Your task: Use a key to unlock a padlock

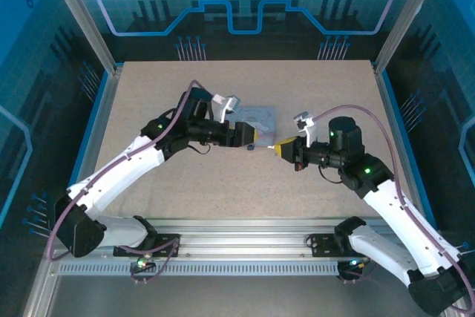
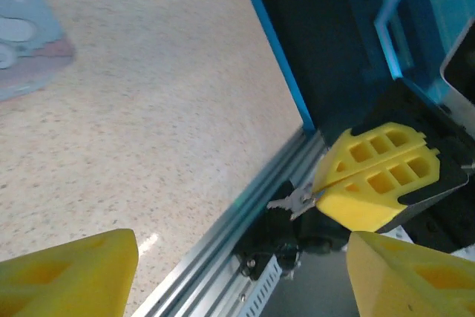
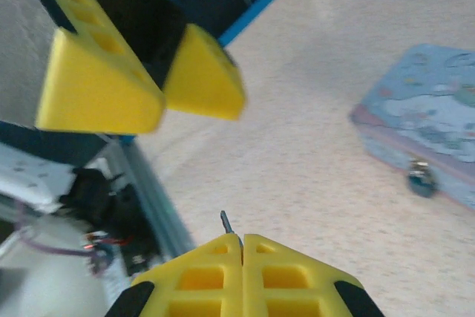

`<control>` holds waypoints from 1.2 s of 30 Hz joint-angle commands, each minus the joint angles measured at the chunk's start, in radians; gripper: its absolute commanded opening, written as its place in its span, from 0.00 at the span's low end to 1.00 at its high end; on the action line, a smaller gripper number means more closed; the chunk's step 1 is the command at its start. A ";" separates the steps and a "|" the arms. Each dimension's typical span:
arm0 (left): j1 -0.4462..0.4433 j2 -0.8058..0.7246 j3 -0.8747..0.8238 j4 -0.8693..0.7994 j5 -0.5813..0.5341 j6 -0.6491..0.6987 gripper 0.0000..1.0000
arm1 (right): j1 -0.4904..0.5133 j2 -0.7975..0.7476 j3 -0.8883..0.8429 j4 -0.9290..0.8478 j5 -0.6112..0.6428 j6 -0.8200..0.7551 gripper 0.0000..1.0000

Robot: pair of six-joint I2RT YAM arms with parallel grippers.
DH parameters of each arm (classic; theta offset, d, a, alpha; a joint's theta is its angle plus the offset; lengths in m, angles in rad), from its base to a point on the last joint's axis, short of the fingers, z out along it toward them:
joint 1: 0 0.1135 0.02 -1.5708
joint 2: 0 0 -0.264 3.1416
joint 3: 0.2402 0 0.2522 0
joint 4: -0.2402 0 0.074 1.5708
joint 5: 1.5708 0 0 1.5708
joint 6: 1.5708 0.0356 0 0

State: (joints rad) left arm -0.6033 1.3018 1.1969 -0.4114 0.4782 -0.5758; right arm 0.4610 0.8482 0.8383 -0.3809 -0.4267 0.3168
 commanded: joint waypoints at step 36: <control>-0.031 0.133 0.105 0.377 0.037 -0.626 0.55 | 0.450 -0.009 -0.116 0.628 0.871 -0.987 0.00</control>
State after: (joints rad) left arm -0.6312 1.4265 1.2705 -0.0776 0.4870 -1.1759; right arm 0.8948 0.8478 0.7380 0.1974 0.3988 -0.6292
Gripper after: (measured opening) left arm 0.553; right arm 0.057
